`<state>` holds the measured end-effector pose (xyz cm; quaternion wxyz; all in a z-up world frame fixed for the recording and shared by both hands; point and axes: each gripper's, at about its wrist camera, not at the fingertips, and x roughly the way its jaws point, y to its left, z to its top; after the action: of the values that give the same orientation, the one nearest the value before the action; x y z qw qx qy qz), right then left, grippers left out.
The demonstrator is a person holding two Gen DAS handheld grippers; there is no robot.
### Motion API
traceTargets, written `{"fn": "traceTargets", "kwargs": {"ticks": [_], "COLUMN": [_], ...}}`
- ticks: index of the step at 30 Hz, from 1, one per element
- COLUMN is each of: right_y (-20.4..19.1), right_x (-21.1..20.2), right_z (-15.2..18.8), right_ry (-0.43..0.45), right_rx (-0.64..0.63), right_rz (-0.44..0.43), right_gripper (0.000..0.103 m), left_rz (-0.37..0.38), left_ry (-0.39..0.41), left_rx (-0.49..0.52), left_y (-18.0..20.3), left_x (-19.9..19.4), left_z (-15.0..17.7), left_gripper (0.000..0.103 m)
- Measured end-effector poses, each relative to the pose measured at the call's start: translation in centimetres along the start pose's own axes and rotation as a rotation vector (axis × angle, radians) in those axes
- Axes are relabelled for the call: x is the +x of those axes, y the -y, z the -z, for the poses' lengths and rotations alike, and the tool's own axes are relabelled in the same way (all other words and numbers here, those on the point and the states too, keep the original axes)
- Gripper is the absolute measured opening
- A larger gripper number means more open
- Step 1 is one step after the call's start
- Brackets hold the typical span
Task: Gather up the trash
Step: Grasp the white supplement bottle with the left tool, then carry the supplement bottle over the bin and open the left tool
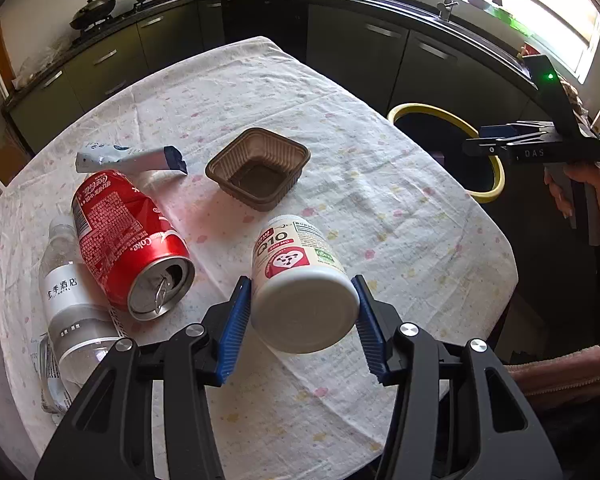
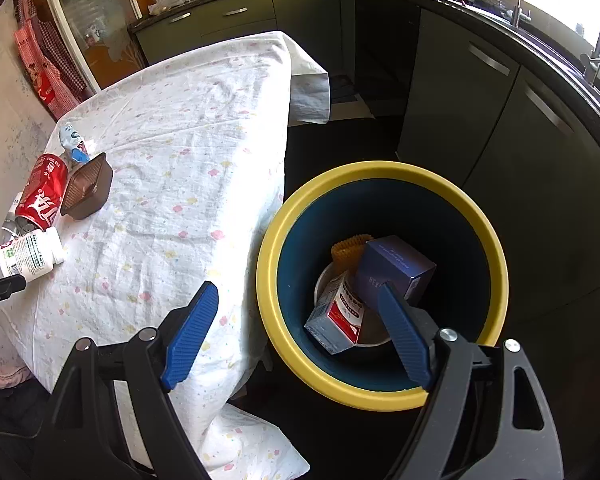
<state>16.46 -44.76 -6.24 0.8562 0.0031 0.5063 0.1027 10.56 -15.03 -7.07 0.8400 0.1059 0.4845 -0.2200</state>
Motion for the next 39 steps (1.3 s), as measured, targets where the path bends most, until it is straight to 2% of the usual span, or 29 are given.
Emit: {"fn": "traceTargets", "kwargs": {"ticks": [26, 31, 35, 39], "right_y": [0.0, 0.6, 2.5, 5.3], "right_x": [0.0, -1.1, -2.4, -3.9], "right_z": [0.1, 0.4, 1.2, 2.5], "right_ry": [0.006, 0.024, 0.042, 0.067], "right_rx": [0.000, 0.005, 0.033, 0.093], "right_rz": [-0.006, 0.019, 0.053, 0.082], "right_gripper": [0.078, 0.078, 0.078, 0.078], "left_rz": [0.004, 0.038, 0.078, 0.151], "left_ry": [0.082, 0.116, 0.151, 0.166], "left_rx": [0.045, 0.098, 0.169, 0.238], "left_y": [0.8, 2.7, 5.5, 9.0], "left_x": [-2.1, -2.7, -2.6, -1.5], "left_z": [-2.2, -4.2, -7.1, -10.6], "left_gripper": [0.048, 0.048, 0.048, 0.048]}}
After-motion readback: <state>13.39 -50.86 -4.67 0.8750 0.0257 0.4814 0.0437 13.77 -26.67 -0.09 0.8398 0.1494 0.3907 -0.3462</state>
